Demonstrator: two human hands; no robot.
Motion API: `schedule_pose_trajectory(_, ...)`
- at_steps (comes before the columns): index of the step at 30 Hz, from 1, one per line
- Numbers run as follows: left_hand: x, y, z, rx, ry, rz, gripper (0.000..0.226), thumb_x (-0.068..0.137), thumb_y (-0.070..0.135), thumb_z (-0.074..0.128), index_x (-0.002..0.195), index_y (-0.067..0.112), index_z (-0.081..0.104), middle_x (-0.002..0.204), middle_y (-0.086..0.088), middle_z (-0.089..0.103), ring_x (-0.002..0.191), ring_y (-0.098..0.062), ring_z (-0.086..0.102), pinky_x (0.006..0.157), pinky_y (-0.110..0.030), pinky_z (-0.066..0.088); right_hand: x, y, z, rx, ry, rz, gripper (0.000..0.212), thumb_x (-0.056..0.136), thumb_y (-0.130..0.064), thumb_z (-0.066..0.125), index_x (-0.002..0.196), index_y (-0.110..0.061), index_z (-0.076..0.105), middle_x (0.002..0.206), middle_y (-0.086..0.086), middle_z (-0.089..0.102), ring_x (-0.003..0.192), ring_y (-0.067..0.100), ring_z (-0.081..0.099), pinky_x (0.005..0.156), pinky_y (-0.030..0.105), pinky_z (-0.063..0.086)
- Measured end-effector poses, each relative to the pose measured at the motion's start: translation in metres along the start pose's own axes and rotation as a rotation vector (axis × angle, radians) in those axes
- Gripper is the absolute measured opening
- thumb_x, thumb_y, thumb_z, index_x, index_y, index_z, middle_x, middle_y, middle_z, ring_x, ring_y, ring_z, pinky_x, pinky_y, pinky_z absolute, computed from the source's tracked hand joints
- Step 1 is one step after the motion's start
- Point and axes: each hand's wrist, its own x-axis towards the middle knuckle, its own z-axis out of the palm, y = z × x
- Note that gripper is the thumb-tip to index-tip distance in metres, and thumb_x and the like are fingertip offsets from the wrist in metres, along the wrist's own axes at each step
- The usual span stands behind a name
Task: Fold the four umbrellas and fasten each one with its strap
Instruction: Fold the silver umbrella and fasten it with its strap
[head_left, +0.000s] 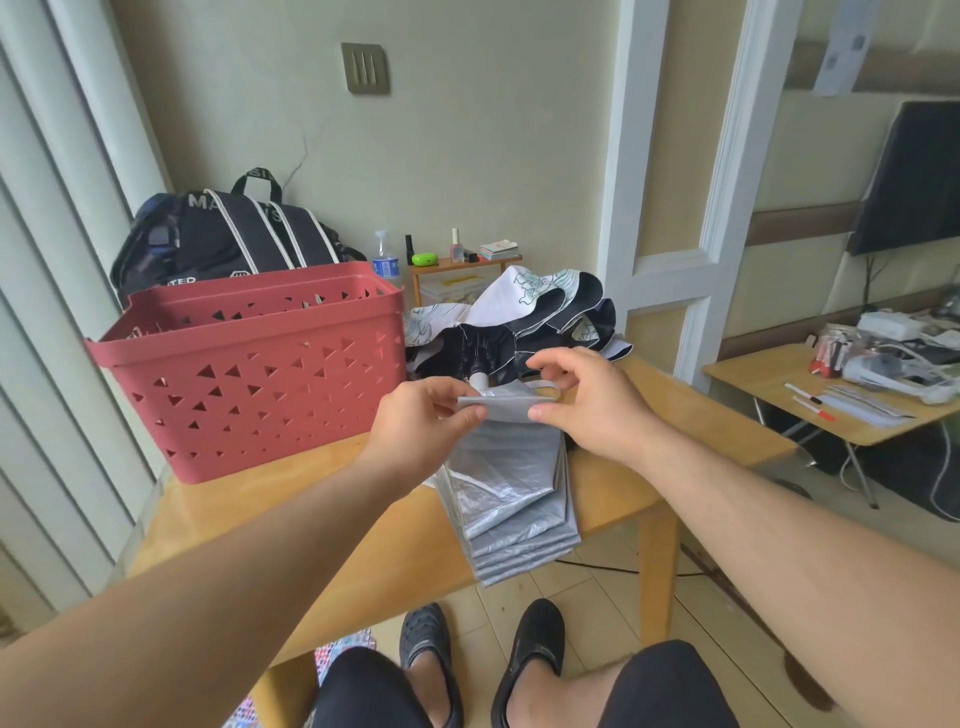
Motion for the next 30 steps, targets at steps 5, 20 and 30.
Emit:
schedule_pose_trajectory(5,-0.006,-0.003,-0.001,0.039,-0.017,0.048,0.007,0.084,0.037,0.086,0.086,0.039,0.079,0.100,0.008,0.063,0.093,0.005,0.056,0.078,-0.018,0.042,-0.012,0.004,0.005,-0.132,-0.037,-0.030,0.037,0.079,-0.016,0.088,0.108,-0.034,0.073,0.101,-0.017,0.065,0.094,0.000,0.059,0.087,0.023,0.047)
schedule_pose_trajectory(20,-0.028,-0.038,0.003,0.587,-0.355,0.554,0.016,0.087,0.038,0.081,0.100,0.029,0.080,0.114,0.012,0.074,0.107,-0.013,0.064,0.096,-0.031,0.053,-0.058,0.039,0.024,-0.286,-0.255,-0.199,0.005,0.088,-0.029,0.082,0.091,-0.026,0.081,0.103,-0.021,0.070,0.109,0.005,0.055,0.104,0.029,0.040)
schedule_pose_trajectory(30,-0.035,-0.046,0.007,0.545,-0.439,0.575,0.013,0.097,0.037,0.069,0.108,0.035,0.076,0.120,0.015,0.072,0.112,-0.009,0.065,0.094,-0.034,0.055,-0.037,0.027,0.028,-0.255,-0.227,-0.050,0.041,0.102,-0.041,0.056,0.072,-0.014,0.064,0.075,0.006,0.064,0.072,0.021,0.059,0.080,0.042,0.054)
